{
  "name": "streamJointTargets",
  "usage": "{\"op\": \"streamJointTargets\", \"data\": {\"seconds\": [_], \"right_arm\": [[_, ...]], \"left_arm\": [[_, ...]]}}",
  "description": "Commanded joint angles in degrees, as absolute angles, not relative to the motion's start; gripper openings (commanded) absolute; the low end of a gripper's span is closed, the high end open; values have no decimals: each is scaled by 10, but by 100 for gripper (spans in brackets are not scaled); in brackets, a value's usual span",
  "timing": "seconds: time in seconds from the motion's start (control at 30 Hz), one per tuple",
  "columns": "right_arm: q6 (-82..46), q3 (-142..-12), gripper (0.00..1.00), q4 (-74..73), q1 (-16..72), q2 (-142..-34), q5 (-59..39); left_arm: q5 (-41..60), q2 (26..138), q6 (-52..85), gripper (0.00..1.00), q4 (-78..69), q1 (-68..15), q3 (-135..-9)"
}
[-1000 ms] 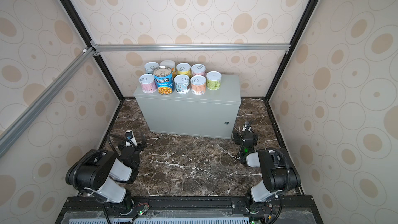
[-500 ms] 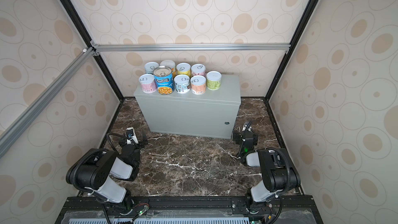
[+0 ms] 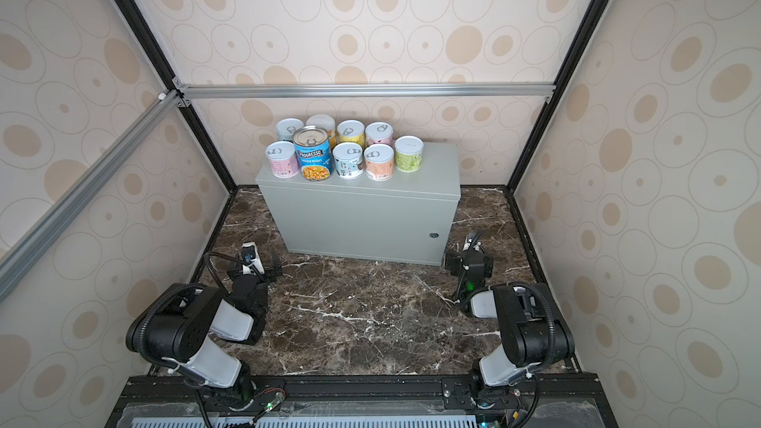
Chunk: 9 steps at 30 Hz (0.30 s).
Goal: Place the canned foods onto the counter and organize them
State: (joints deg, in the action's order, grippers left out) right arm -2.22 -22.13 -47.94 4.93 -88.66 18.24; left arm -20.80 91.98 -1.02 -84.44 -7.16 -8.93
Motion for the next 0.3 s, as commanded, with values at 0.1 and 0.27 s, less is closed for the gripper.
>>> {"op": "streamJointTargets", "data": {"seconds": [0.1, 0.27], "right_arm": [[-18, -230, 100, -480, 52, -882, 191], [-19, -229, 100, -482, 52, -882, 192]], "left_arm": [[-201, 913, -7, 98, -845, -68, -102], [-200, 912, -7, 98, -845, -67, -101]]}}
